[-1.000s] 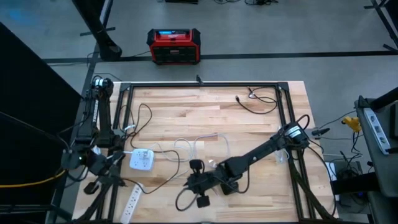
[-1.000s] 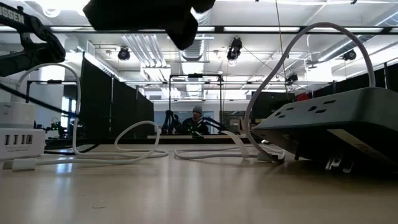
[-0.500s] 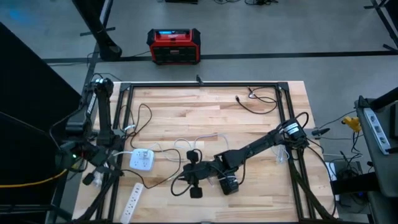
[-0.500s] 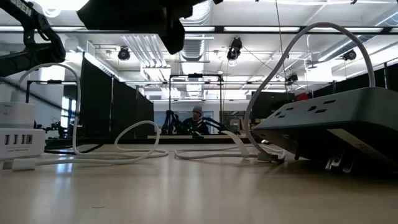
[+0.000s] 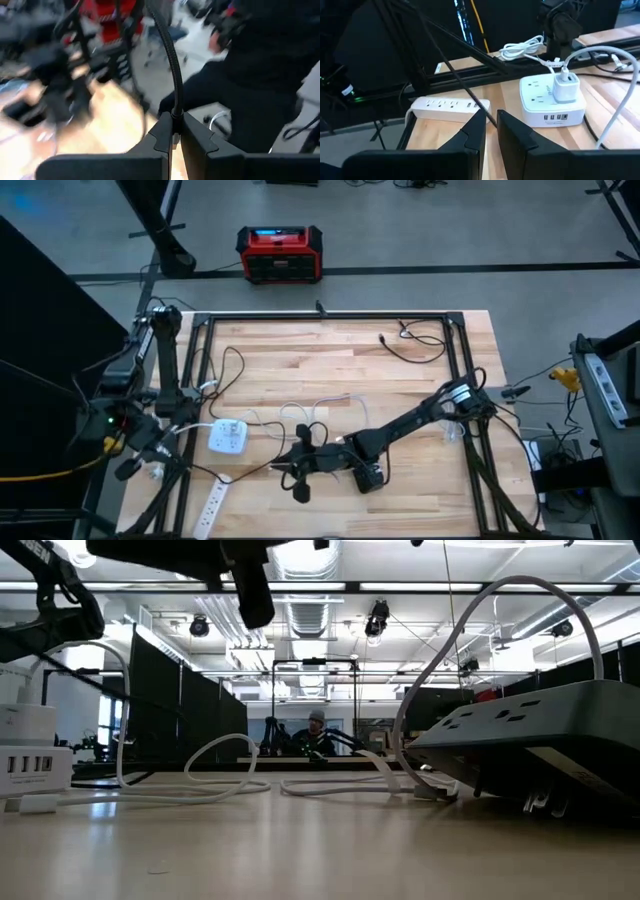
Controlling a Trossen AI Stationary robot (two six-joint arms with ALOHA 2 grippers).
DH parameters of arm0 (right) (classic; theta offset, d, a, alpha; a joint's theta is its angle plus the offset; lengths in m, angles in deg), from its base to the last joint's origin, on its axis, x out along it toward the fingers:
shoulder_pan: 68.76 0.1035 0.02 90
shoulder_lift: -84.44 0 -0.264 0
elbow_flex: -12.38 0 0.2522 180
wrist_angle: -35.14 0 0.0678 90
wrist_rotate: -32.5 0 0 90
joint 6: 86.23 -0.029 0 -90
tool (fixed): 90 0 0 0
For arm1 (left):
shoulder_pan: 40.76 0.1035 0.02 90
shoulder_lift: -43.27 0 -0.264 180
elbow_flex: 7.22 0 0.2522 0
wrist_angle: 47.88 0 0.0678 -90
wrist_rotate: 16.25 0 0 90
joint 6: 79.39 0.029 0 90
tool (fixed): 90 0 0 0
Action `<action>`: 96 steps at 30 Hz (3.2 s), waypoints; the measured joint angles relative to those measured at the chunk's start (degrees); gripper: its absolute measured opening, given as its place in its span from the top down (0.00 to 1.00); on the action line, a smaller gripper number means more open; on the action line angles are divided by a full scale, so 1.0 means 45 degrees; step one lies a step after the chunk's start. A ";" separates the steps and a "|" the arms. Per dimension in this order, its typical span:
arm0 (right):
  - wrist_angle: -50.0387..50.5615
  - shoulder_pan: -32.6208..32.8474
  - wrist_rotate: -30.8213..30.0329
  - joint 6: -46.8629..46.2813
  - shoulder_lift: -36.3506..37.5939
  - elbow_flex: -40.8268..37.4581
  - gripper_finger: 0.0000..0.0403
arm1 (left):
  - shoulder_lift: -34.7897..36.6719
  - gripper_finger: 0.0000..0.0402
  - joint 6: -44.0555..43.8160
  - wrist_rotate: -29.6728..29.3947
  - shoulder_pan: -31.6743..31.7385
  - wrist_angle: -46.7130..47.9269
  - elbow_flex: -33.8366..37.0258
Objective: Insert USB
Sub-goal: Insert the middle left black charger cable into the bottom white outlet extension
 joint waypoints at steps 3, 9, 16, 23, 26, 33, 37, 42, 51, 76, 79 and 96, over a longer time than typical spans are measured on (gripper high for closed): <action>-0.0282 0.0035 -0.0224 -0.0128 -0.0112 0.0000 0.92 | 0.0028 0.98 0.2135 0.1032 0.0004 -0.2887 0.0698; -0.0816 0.0057 -0.0712 -0.0118 -0.0154 0.0000 0.92 | 0.0090 0.98 0.3618 0.1914 0.0052 -0.3720 0.1126; -0.1090 0.0086 -0.1892 -0.0630 -0.0169 0.0000 0.92 | 0.0092 0.98 0.3179 0.2484 0.0189 -0.2257 0.0710; -0.1121 0.0086 -0.2537 -0.1097 -0.0169 0.0000 0.92 | 0.0083 0.98 0.2667 0.2519 0.0238 -0.2476 0.1088; -0.1126 0.0081 -0.2649 -0.1111 -0.0169 0.0000 0.92 | 0.0083 0.98 0.2781 0.2527 0.0237 -0.3714 0.1556; -0.1159 0.0076 -0.3034 -0.1096 -0.0173 0.0000 0.92 | 0.0087 0.98 0.2645 -0.0394 0.0077 -0.5209 0.2233; -0.1123 0.0076 -0.3050 -0.1072 -0.0173 0.0000 0.92 | 0.0063 0.98 0.2615 -0.2804 0.0082 -0.5212 0.2227; -0.1102 0.0081 -0.3050 -0.1057 -0.0173 0.0000 0.92 | 0.0078 0.98 0.0745 -0.3542 0.0096 -0.5199 0.2120; -0.1095 0.0076 -0.3047 -0.1054 -0.0173 0.0000 0.92 | 0.0068 0.97 -0.6807 -0.2747 0.0213 -0.0012 0.2124; -0.1094 -0.0074 -0.3273 -0.1302 -0.0173 0.0005 0.92 | -0.0131 0.97 -0.4974 -0.0818 0.0213 -0.3212 0.6035; -0.1098 -0.0087 -0.3272 -0.1492 -0.0173 0.0005 0.92 | -0.0173 0.97 -0.4947 -0.0850 0.0225 -0.3285 0.6203; -0.1107 -0.0157 -0.4114 -0.1661 -0.0173 0.0005 0.92 | -0.2382 0.97 -0.6892 -0.1284 0.0792 -0.3478 0.6219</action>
